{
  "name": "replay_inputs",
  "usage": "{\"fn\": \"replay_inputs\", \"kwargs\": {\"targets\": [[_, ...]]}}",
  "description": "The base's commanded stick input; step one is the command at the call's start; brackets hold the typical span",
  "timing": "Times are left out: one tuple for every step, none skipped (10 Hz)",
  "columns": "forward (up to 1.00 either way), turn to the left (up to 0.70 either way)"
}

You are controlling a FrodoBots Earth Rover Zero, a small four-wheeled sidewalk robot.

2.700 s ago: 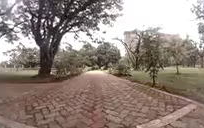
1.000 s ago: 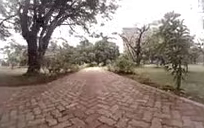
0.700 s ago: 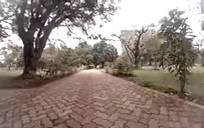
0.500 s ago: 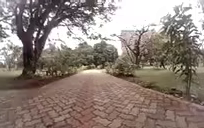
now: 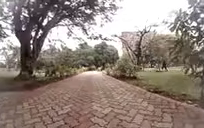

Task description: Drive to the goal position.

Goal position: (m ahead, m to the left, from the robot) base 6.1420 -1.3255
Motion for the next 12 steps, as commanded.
{"fn": "replay_inputs", "kwargs": {"targets": [[0.7,0.0],[0.7,0.0],[0.7,0.0],[0.7,0.0],[0.7,0.0],[0.7,0.0],[0.7,0.0],[0.7,0.0],[0.7,0.0],[0.7,0.0],[0.7,0.0],[0.7,0.0]]}}
